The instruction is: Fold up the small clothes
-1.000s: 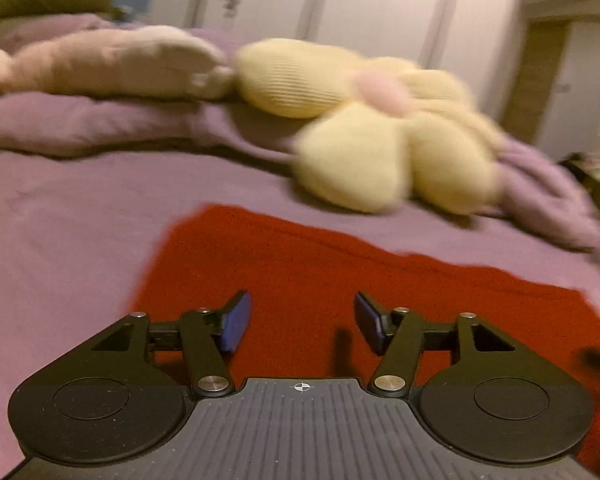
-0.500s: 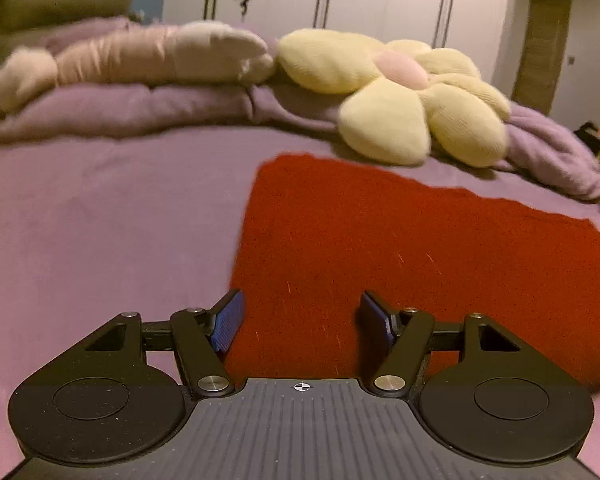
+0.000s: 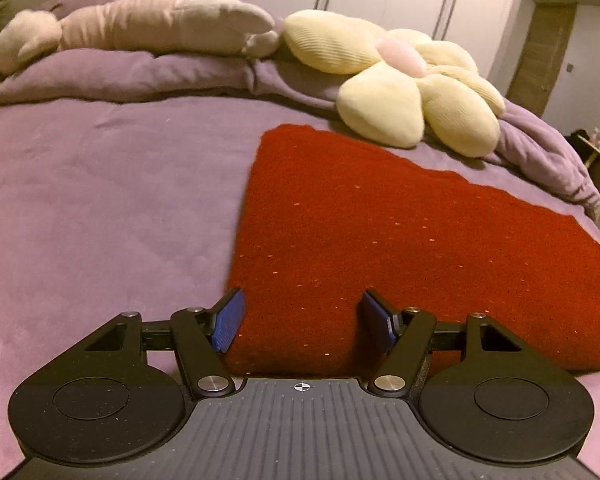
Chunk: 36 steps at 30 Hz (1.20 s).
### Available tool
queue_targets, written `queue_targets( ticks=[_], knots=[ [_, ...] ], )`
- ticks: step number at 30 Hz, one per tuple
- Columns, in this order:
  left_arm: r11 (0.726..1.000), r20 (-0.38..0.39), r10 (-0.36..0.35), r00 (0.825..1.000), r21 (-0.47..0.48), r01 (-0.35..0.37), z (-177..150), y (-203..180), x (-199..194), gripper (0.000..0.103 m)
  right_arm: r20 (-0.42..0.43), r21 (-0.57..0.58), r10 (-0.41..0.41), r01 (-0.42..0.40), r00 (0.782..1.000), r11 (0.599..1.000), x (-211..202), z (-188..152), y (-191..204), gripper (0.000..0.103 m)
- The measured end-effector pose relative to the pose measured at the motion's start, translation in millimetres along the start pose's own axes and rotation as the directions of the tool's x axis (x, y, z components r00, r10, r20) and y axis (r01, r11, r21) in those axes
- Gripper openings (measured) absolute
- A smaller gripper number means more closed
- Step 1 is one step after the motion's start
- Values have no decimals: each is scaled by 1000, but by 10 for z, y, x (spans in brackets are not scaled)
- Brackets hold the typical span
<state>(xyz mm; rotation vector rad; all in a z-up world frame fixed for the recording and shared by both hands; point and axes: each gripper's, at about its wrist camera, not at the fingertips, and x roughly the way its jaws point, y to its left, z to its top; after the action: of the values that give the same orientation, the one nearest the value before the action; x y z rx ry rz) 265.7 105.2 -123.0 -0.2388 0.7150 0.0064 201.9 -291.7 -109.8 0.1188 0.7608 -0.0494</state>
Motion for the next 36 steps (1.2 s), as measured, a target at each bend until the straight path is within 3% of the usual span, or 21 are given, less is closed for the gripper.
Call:
queue_targets(
  ticks=[2,3,5,7,9,10,13,15,17,21,23,25,27,29,33,36],
  knots=[
    [1000,-16,23,1000,2,-23,33,50,15,71,-9,-23,-27,27,1000,999,-24,2,1,0],
    [998,-25,66,998,8,-66,61,87,18,71,-20,-31,-97,96,995,995,-26,-5,-40,0],
    [997,-46,71,996,-39,-73,126,224,-21,72,-66,17,-222,224,973,974,-1,38,-148,0],
    [992,-39,100,994,-71,-102,185,286,-108,73,-56,143,-179,186,982,972,-174,78,-357,6],
    [985,-11,154,988,-76,-154,230,299,-204,79,-10,178,-147,146,989,973,-339,91,-387,23],
    [985,-9,136,991,-102,-136,239,318,-242,80,3,188,-127,124,992,974,-394,92,-359,27],
    [982,-40,-19,999,-191,11,245,368,-285,87,18,227,-25,21,1000,974,-420,125,-274,38],
    [965,-82,-126,989,-243,102,222,379,-241,88,25,281,21,-27,999,959,-403,140,-267,53],
    [942,-113,-203,973,-293,163,188,394,-167,89,22,343,66,-69,998,937,-348,140,-260,58],
    [922,-137,-212,968,-356,151,151,458,-10,89,-4,421,86,-76,996,904,-157,177,-264,59],
    [891,-132,-227,965,-429,151,147,551,91,89,-16,433,66,-52,998,900,-128,192,-255,59],
    [855,-120,-247,962,-495,158,128,619,178,86,23,415,46,-52,999,908,-165,228,-205,57],
    [830,-105,-260,960,-533,166,138,649,288,81,68,378,36,-59,997,924,-209,271,-93,49],
    [827,-112,-256,960,-540,157,164,647,372,77,96,327,60,-89,994,941,-216,320,82,39],
    [814,-98,-271,958,-554,173,177,669,450,66,84,241,148,-164,985,957,-116,350,483,22],
    [781,-72,-303,950,-590,204,191,722,520,60,61,165,203,-210,977,964,-14,331,843,19]
  ],
)
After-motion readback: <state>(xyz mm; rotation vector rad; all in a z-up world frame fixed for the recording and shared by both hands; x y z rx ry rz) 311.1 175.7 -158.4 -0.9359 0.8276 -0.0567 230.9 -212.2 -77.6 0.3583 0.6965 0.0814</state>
